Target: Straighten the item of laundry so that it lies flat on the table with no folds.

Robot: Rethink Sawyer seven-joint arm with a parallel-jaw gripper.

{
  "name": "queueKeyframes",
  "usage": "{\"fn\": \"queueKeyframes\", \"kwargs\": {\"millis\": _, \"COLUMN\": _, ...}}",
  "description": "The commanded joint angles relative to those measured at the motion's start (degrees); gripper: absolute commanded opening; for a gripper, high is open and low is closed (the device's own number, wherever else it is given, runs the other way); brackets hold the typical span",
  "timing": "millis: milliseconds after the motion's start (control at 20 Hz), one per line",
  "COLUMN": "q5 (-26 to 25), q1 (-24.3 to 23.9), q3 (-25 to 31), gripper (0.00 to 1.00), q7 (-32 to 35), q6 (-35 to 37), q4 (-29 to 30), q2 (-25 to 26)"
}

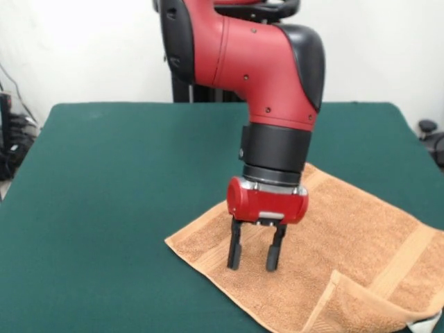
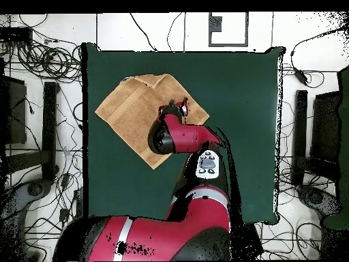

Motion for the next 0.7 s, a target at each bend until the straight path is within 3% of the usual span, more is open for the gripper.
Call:
{"fn": "queueKeyframes", "kwargs": {"millis": 50, "q5": -0.81, "q1": 1.13, "q3": 6.63, "gripper": 1.0, "q7": 5.55, "q6": 2.68, "q4": -5.32, "q2": 3.77}}
{"fn": "queueKeyframes", "kwargs": {"millis": 400, "q5": 2.86, "q1": 4.18, "q3": 6.06, "gripper": 1.0, "q7": 7.25, "q6": 6.67, "q4": -9.56, "q2": 6.42}}
{"fn": "queueKeyframes", "kwargs": {"millis": 700, "q5": 6.77, "q1": 6.87, "q3": 3.73, "gripper": 1.0, "q7": 9.69, "q6": 9.91, "q4": -9.63, "q2": 7.92}}
